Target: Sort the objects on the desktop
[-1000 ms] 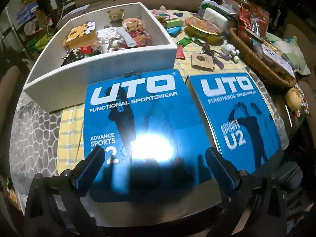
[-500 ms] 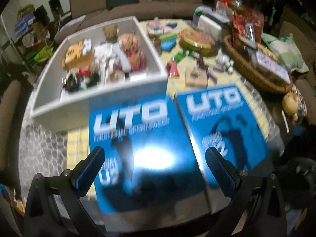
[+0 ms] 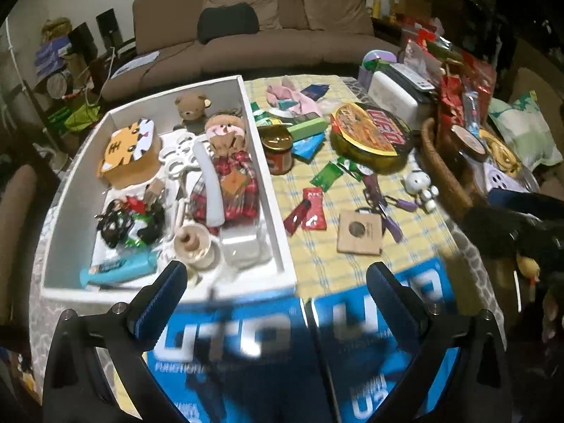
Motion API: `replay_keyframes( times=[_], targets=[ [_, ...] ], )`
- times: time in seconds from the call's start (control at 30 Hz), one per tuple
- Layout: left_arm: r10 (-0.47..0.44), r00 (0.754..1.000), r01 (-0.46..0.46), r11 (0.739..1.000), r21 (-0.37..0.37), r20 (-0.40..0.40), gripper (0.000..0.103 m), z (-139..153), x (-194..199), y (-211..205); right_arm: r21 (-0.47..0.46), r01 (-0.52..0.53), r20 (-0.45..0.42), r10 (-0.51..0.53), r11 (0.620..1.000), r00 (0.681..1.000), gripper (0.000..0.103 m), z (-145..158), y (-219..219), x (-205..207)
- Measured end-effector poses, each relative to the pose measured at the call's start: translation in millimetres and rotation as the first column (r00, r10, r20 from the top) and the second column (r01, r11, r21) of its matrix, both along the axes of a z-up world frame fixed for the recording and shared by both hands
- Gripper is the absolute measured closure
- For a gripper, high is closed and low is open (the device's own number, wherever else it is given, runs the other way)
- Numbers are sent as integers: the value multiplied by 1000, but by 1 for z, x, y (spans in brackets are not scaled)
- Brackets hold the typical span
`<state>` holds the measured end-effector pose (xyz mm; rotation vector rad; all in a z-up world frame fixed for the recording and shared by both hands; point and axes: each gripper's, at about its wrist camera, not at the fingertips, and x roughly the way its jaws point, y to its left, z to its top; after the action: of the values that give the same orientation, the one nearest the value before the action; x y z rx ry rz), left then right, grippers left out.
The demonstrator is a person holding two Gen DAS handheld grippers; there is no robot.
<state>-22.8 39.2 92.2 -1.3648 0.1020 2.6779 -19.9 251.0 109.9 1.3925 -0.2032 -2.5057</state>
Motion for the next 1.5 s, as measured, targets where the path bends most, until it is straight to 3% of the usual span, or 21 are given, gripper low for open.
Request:
replay_keyframes(
  times=[0.23,0.37,0.57,0.73,0.83,1.0,1.1,1.2,1.4,1.5],
  targets=[
    [23,1000,-24,1000,12,8,0,-20,-45,4,-28,57,48,-56,998,997,4,-32,2,-66],
    [30,999,-31,999,19,10,0,-24,-58,0,-2,73,54,-73,997,996,4,-43,-2,-93],
    [64,998,-64,997,39,-3,0,-20,-91,-20,-40,96,56,-94,995,994,6,-57,-1,-120],
    [59,998,-63,989,137,31,0,-29,-94,-30,-52,63,116,-56,997,992,33,-80,-5,-130],
    [36,999,-42,989,141,40,0,-34,-91,-24,0,85,140,-84,996,987,37,-92,0,-132],
    [2,999,-6,991,136,34,0,-34,-84,-17,5,85,172,-85,996,981,39,-106,4,-130],
    [-1,999,-7,983,183,47,0,-32,-84,-23,-27,87,172,-81,996,982,58,-107,6,-130],
    [3,999,-10,977,211,37,0,-28,-83,-27,-37,103,178,-95,994,979,62,-110,8,-133],
    [6,999,-15,977,215,43,0,-30,-84,-28,104,79,222,-101,991,970,61,-134,-1,-142],
    [0,999,-11,977,215,51,0,-33,-84,-26,169,47,210,-82,985,974,79,-144,-8,-144]
  ],
)
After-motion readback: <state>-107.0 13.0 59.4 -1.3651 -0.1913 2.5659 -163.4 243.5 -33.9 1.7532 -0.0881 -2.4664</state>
